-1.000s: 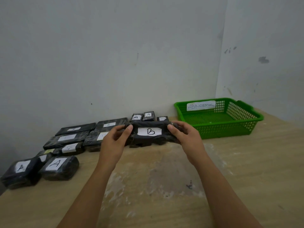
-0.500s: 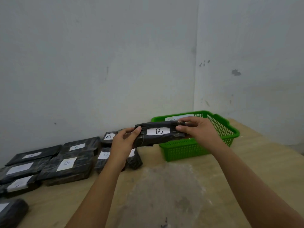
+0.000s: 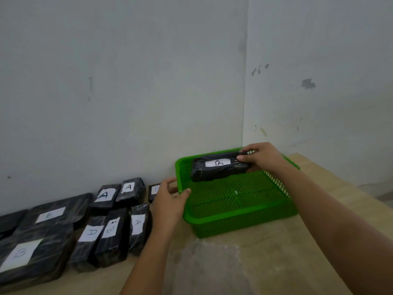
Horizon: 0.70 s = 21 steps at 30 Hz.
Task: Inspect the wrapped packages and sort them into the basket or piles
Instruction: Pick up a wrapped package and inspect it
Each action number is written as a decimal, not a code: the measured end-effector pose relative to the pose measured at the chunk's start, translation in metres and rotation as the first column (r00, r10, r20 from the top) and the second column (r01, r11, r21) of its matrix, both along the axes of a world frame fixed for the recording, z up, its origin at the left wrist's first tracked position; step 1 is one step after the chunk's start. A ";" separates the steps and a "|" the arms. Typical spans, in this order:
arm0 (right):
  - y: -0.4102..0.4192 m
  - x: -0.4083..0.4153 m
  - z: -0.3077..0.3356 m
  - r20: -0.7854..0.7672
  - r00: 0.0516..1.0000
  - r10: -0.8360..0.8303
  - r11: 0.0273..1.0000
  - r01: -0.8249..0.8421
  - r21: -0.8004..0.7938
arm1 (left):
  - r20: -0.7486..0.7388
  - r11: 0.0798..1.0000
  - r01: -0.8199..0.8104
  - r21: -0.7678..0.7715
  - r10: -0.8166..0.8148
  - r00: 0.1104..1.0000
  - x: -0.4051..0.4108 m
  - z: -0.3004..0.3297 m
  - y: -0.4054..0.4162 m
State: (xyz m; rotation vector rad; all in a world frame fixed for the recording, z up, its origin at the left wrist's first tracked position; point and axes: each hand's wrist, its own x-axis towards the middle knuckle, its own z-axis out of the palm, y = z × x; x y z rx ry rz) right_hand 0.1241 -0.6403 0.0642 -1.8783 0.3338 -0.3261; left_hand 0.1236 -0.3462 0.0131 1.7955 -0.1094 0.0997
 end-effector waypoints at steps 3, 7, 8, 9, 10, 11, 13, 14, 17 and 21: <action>0.002 0.022 -0.012 -0.094 0.995 0.014 0.998 -0.020 -0.060 | 0.023 0.998 -0.008 0.065 0.006 1.000 0.006 0.001 0.000; 0.009 0.043 -0.023 -0.173 0.982 0.076 0.986 -0.100 -0.130 | 0.070 0.993 -0.002 0.121 -0.007 0.998 0.006 0.001 0.001; 0.012 0.046 -0.024 -0.188 0.979 0.083 0.979 -0.115 -0.167 | 0.080 0.990 -0.003 0.138 -0.008 0.997 0.006 0.001 0.002; 0.014 0.049 -0.024 -0.204 0.975 0.085 0.969 -0.129 -0.213 | 0.088 0.988 -0.007 0.153 -0.007 0.996 0.007 0.002 0.003; 0.017 0.051 -0.024 -0.219 0.972 0.082 0.956 -0.139 -0.258 | 0.094 0.986 -0.011 0.164 -0.005 0.996 0.007 0.003 0.005; 0.018 0.052 -0.023 -0.234 0.970 0.073 0.943 -0.144 -0.302 | 0.093 0.986 -0.010 0.165 -0.005 0.996 0.007 0.005 0.006; 0.021 0.057 -0.022 -0.258 0.965 0.044 0.917 -0.141 -0.373 | 0.073 0.989 0.004 0.148 -0.015 0.997 0.007 0.006 0.008; 0.022 0.059 -0.022 -0.263 0.964 0.031 0.911 -0.136 -0.390 | 0.060 0.991 0.014 0.135 -0.023 0.998 0.008 0.006 0.009; 0.026 0.067 -0.023 -0.253 0.967 0.008 0.915 -0.109 -0.389 | 0.023 0.995 0.037 0.094 -0.039 0.999 0.009 0.008 0.010; 0.033 0.071 -0.027 -0.258 0.966 -0.005 0.894 -0.111 -0.435 | 0.006 0.996 0.055 0.073 -0.055 0.998 0.010 0.009 0.011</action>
